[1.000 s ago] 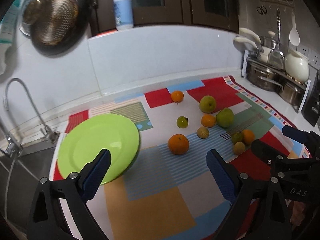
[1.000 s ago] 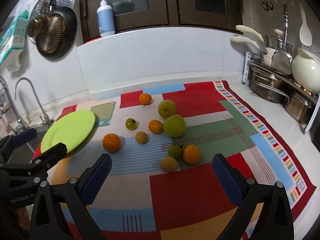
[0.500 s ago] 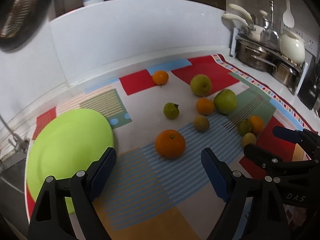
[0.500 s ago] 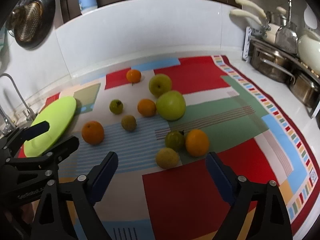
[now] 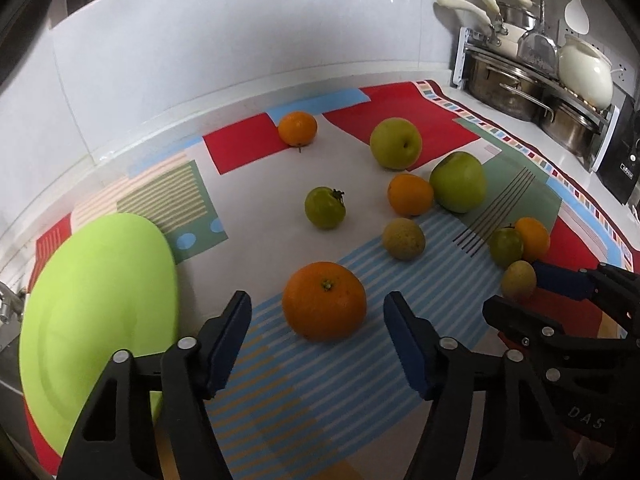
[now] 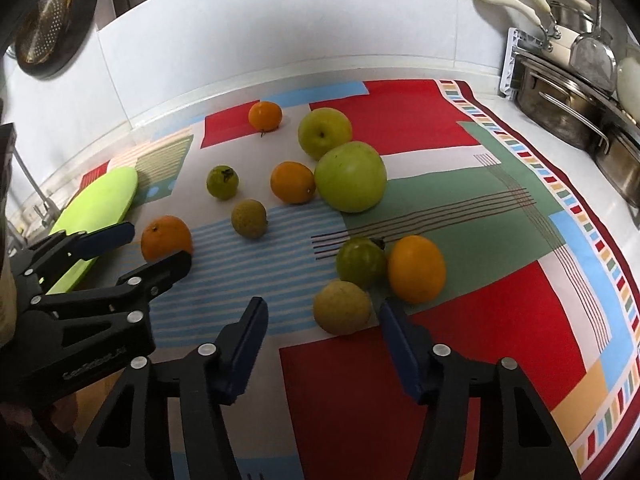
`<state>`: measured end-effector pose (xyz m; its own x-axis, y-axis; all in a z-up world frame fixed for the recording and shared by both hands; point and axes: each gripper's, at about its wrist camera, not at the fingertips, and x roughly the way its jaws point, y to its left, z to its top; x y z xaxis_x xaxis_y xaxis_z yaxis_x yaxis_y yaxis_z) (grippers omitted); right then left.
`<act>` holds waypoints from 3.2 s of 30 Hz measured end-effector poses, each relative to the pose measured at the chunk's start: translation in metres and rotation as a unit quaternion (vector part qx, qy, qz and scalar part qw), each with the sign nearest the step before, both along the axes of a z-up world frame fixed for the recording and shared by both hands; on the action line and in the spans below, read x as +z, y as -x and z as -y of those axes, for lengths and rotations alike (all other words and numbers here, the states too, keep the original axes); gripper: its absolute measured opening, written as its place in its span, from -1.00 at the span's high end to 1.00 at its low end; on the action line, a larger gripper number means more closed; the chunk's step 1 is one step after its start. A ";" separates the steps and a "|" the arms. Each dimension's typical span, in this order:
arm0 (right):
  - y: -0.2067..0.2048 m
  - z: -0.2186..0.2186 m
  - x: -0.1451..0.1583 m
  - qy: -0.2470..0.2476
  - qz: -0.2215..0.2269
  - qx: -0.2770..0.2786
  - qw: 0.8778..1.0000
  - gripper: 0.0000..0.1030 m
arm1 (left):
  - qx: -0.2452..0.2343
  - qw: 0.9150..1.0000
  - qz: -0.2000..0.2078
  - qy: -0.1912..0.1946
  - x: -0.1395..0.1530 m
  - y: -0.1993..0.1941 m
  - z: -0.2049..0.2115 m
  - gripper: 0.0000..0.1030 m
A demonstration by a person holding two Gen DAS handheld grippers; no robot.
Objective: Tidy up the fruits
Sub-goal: 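Grasp the large orange with the left gripper while the right gripper grasps a small brown fruit, then set the orange on the green plate with the left gripper while the right places its fruit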
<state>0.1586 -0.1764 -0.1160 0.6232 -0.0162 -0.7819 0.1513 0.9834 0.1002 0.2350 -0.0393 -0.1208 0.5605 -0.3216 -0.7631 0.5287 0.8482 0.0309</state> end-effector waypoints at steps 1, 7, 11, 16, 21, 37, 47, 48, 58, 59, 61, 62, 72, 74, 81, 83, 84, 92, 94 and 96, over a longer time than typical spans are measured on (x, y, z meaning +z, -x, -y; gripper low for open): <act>-0.002 0.001 0.000 -0.001 -0.001 0.000 1.000 -0.05 | -0.001 1.000 -0.003 0.001 -0.001 -0.001 0.001 -0.20; -0.004 0.001 -0.002 0.001 -0.003 0.000 1.000 0.12 | -0.004 1.000 -0.016 0.003 -0.007 -0.006 0.005 0.12; -0.005 0.003 -0.002 0.003 -0.003 -0.001 1.000 0.35 | 0.000 1.000 -0.016 0.002 -0.006 -0.007 0.004 0.18; -0.003 0.002 0.001 -0.007 -0.001 0.006 1.000 0.40 | 0.000 1.000 -0.018 0.007 -0.001 0.002 0.000 0.18; 0.002 -0.003 0.009 -0.011 0.009 0.018 1.000 0.40 | 0.011 1.000 -0.018 0.016 0.009 0.014 -0.010 0.18; 0.017 -0.045 0.058 0.005 0.079 0.095 0.992 0.40 | 0.085 0.995 0.020 0.047 0.051 0.045 -0.064 0.18; 0.001 -0.098 0.074 -0.010 0.103 0.182 0.978 0.40 | 0.155 0.986 0.046 0.035 0.061 0.047 -0.117 0.18; -0.002 -0.104 0.073 -0.011 0.103 0.190 0.976 0.40 | 0.160 0.985 0.047 0.033 0.061 0.047 -0.122 0.18; -0.036 -0.157 0.062 -0.020 0.096 0.257 0.962 0.40 | 0.198 0.979 0.046 0.016 0.050 0.032 -0.165 0.18; -0.039 -0.161 0.060 -0.021 0.094 0.261 0.960 0.40 | 0.200 0.979 0.043 0.016 0.048 0.029 -0.168 0.18; -0.047 -0.170 0.054 -0.022 0.088 0.272 0.958 0.40 | 0.206 0.978 0.036 0.014 0.043 0.024 -0.174 0.18; -0.050 -0.174 0.052 -0.023 0.085 0.275 0.957 0.40 | 0.208 0.978 0.033 0.013 0.041 0.021 -0.177 0.18; -0.082 -0.192 0.029 -0.024 0.060 0.290 0.955 0.40 | 0.224 0.974 0.008 0.017 0.026 -0.001 -0.192 0.17; -0.083 -0.190 0.029 -0.029 0.063 0.285 0.956 0.39 | 0.229 0.973 0.012 0.017 0.028 0.000 -0.193 0.07; -0.070 -0.177 0.043 -0.019 0.086 0.256 0.963 0.14 | 0.240 0.969 0.044 0.022 0.046 0.015 -0.193 -0.14; -0.062 -0.172 0.048 -0.019 0.091 0.245 0.965 0.14 | 0.239 0.969 0.052 0.022 0.051 0.022 -0.191 -0.19; -0.059 -0.169 0.050 -0.017 0.093 0.240 0.966 0.14 | 0.238 0.969 0.056 0.023 0.053 0.026 -0.190 -0.20; -0.018 -0.137 0.070 -0.011 0.129 0.155 0.979 -0.29 | 0.217 0.972 0.087 0.034 0.073 0.054 -0.176 -0.33; -0.006 -0.128 0.075 -0.006 0.146 0.132 0.980 -0.45 | 0.206 0.973 0.094 0.036 0.077 0.062 -0.171 -0.34; 0.005 -0.122 0.080 0.004 0.161 0.111 0.981 -0.50 | 0.196 0.975 0.099 0.039 0.079 0.068 -0.166 -0.35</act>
<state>0.1534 -0.0544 -0.0361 0.8266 0.1414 -0.5447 -0.1040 0.9896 0.0991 0.1666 0.1269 -0.0414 0.7858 -0.1052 -0.6095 0.1535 0.9878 0.0273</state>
